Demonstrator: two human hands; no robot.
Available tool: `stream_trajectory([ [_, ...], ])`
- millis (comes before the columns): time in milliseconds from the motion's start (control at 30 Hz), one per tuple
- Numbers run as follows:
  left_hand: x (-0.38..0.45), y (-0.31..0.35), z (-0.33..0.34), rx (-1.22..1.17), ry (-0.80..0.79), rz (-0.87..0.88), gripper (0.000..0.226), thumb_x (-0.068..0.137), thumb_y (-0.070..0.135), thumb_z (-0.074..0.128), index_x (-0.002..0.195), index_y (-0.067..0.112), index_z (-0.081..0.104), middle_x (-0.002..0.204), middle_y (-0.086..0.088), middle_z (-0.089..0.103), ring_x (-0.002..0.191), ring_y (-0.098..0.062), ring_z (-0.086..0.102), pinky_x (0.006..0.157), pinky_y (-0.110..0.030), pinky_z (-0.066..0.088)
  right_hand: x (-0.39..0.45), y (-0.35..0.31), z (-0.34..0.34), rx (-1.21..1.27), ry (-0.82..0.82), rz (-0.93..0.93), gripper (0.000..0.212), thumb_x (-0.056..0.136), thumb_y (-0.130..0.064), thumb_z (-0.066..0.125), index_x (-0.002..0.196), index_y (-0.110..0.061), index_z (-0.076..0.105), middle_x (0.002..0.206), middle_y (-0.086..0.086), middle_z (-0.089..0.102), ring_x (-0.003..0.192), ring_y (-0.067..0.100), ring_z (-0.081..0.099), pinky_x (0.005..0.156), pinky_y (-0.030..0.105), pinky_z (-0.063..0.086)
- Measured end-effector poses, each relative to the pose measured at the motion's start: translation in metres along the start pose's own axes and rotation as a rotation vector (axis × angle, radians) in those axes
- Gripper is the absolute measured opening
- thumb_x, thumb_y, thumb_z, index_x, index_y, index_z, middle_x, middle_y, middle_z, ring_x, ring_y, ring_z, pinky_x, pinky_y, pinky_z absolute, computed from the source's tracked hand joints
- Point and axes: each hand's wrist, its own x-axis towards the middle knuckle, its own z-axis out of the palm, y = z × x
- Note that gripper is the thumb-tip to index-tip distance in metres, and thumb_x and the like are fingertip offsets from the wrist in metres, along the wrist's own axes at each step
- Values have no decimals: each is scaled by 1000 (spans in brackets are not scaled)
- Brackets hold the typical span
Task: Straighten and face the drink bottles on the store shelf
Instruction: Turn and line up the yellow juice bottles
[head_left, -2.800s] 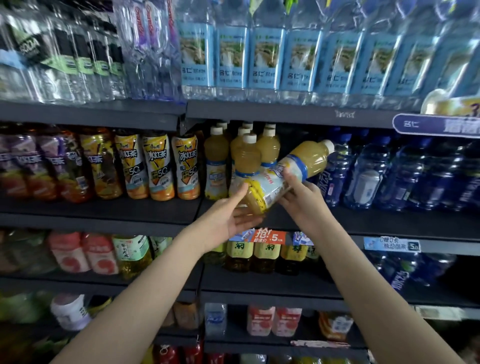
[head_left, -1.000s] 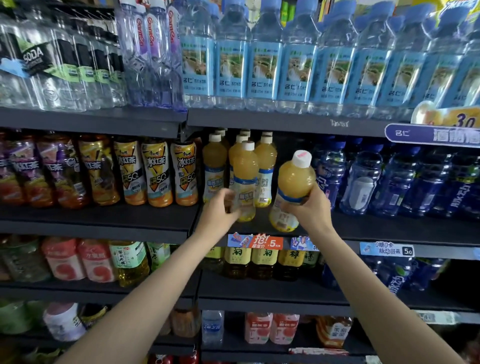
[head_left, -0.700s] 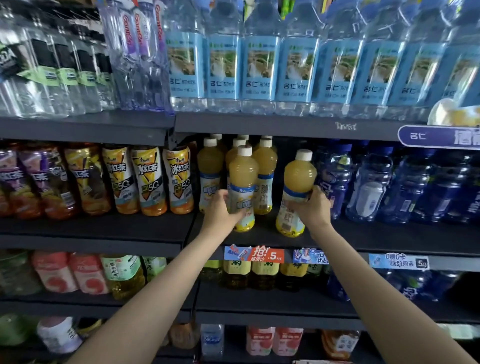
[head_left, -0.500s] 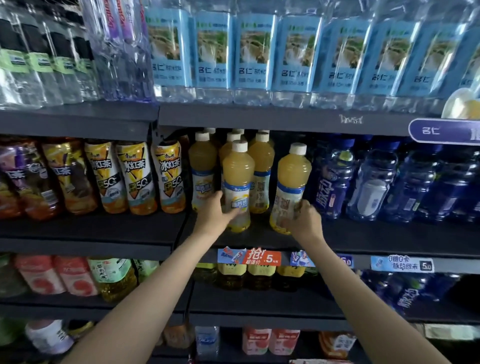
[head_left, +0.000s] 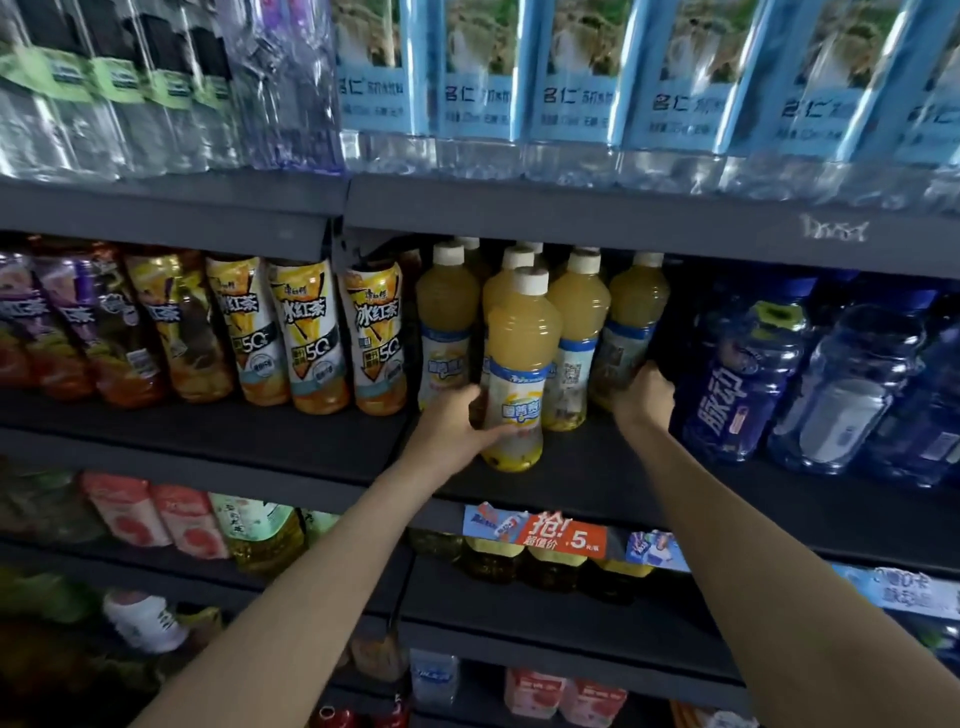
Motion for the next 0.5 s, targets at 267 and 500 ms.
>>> stream_trajectory([
  [267,-6,3,4,39,20,5,53,76,30,76,119,7,58,121,-5,63,108,-16,58,92,-34,49,-32,12,-27,183,-67,-133,56,87,-17,67,135,-1,45,128,17,57,117,31,54,89,33,44],
  [500,-4,41,46,-2,-106,63,69,68,45,79,122,9,58,119,-3,64,108,-16,59,91,-35,49,-70,19,-66,475,-440,-265,30,88,-22,65,116,-11,57,117,7,62,107,17,59,92,32,50],
])
